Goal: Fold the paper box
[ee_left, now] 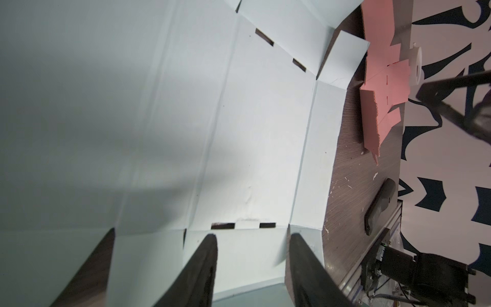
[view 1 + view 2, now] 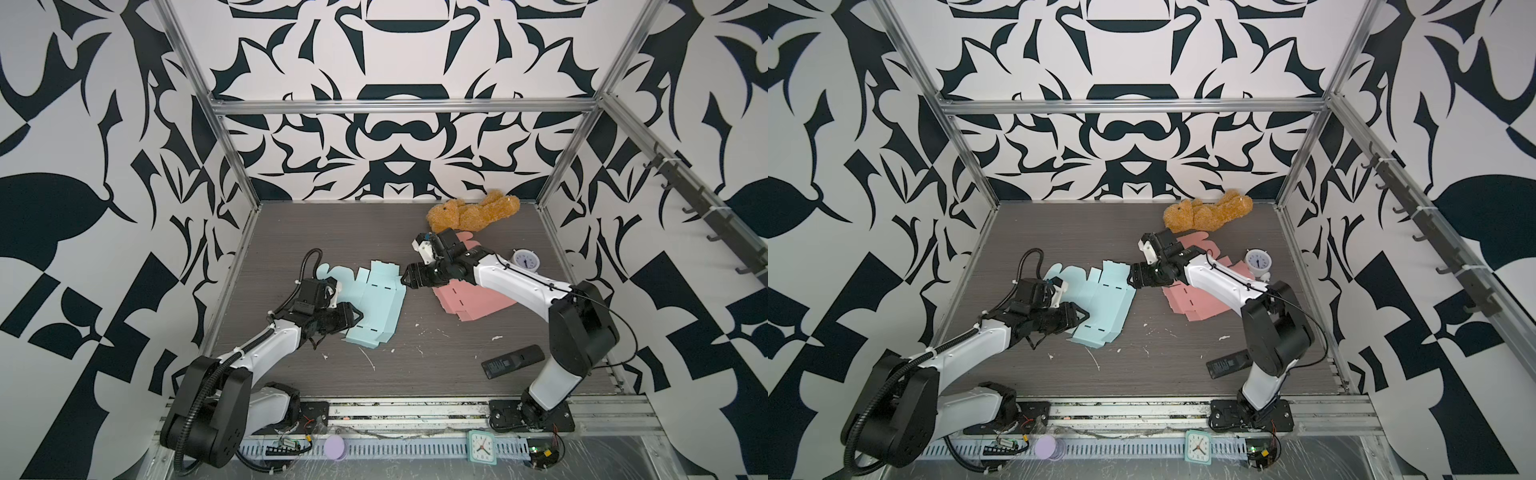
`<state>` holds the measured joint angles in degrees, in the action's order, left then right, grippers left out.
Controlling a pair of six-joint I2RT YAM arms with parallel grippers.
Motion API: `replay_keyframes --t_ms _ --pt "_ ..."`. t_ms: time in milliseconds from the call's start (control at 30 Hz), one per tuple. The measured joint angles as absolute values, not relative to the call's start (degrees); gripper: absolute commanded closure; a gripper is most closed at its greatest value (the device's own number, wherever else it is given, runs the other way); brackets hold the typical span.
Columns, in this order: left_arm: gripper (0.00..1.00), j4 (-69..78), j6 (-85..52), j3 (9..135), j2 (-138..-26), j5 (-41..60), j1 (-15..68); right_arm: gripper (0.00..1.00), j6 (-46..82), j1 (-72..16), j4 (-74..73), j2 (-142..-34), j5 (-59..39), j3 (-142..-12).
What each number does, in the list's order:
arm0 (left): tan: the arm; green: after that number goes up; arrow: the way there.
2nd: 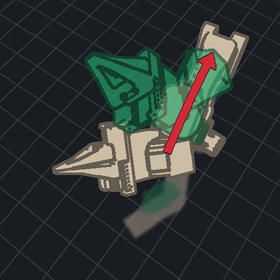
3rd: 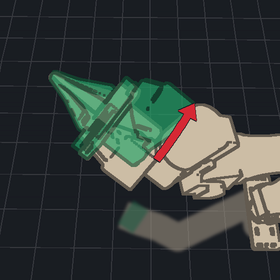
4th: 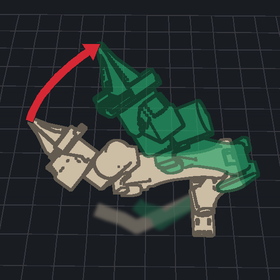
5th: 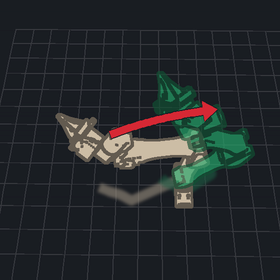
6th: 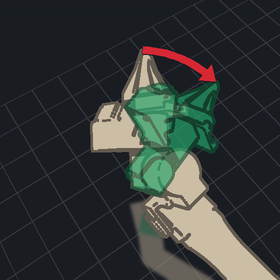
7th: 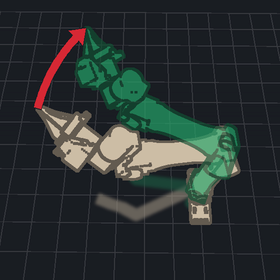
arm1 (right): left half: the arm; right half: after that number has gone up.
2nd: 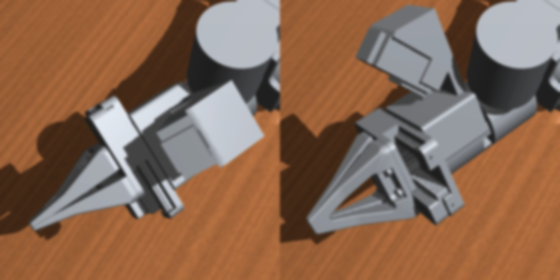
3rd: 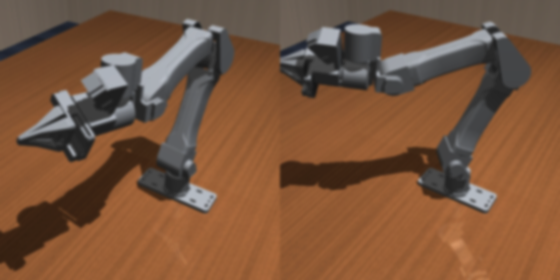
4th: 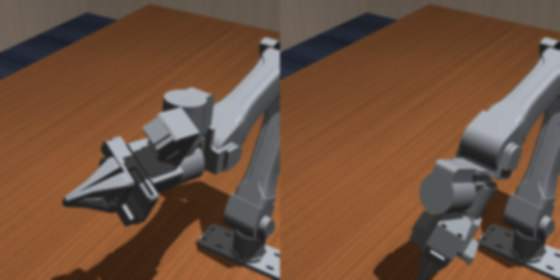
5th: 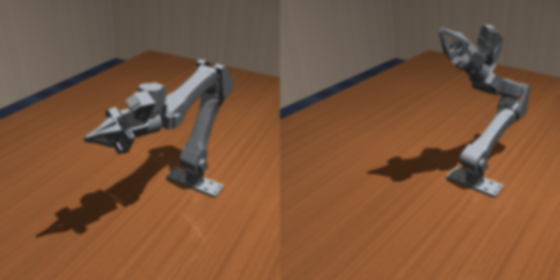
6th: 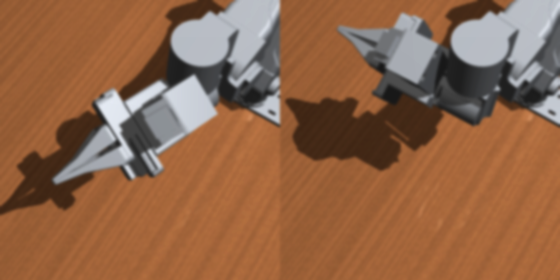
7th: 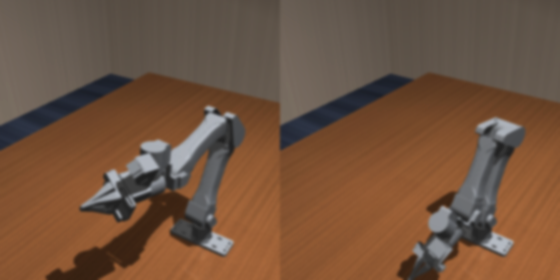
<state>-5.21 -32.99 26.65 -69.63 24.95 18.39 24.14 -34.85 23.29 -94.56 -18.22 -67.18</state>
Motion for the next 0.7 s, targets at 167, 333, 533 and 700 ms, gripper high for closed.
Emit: replay_keyframes --t_ms 167,333,533,700 --pt "0.53 -4.91 -32.73 26.79 -71.64 25.71 18.39 0.16 28.56 -37.45 21.78 -89.47 -18.17 -59.0" --pt "0.53 -4.78 -32.8 26.76 -72.23 26.0 18.39 0.15 32.47 -38.65 18.7 -89.25 -19.38 -55.11" --pt "0.54 -4.01 -33.23 26.63 -72.1 25.98 19.0 0.15 35.14 -39.07 13.78 -90.19 -20.93 -54.65" --pt "0.54 -3.31 -33.71 26.41 -72.01 25.98 20.05 0.13 36.53 -39.09 10.9 -90.48 -21.56 -53.8"
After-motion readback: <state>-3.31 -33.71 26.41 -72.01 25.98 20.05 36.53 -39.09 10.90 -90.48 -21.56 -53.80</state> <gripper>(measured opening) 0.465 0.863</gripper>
